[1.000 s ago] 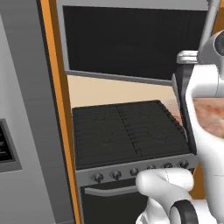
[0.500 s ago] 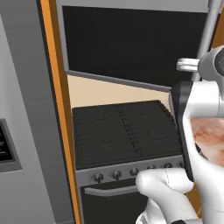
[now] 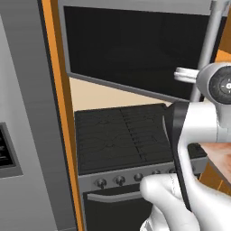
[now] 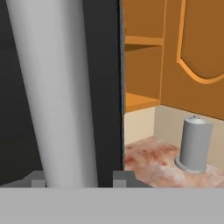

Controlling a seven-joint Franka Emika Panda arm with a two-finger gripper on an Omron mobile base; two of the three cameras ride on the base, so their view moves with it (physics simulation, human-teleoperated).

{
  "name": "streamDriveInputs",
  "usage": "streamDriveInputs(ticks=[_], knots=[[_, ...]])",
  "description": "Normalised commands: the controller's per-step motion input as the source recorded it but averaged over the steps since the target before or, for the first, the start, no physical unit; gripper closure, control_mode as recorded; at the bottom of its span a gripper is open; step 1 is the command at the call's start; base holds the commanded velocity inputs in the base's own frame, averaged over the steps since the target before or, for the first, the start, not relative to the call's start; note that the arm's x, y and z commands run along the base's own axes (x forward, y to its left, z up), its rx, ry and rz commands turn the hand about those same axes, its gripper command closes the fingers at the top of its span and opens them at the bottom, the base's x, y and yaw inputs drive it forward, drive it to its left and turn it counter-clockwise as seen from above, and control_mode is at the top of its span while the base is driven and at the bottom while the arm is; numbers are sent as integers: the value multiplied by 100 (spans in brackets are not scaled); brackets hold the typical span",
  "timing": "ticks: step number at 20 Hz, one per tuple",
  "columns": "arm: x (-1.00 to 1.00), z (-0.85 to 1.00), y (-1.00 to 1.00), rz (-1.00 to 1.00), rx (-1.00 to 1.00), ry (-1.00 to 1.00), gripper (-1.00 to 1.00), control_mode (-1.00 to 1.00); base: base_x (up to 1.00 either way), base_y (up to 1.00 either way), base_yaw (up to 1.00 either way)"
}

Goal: Pick the marshmallow from the counter and place it in the microwave. Then turn on the microwave.

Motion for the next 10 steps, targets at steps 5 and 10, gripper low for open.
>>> streamDriveInputs(ticks=[5, 10], knots=[[-59, 0, 0, 0, 0, 0, 100, -100, 0, 0, 0], [-52, 0, 0, 0, 0, 0, 100, -100, 0, 0, 0]])
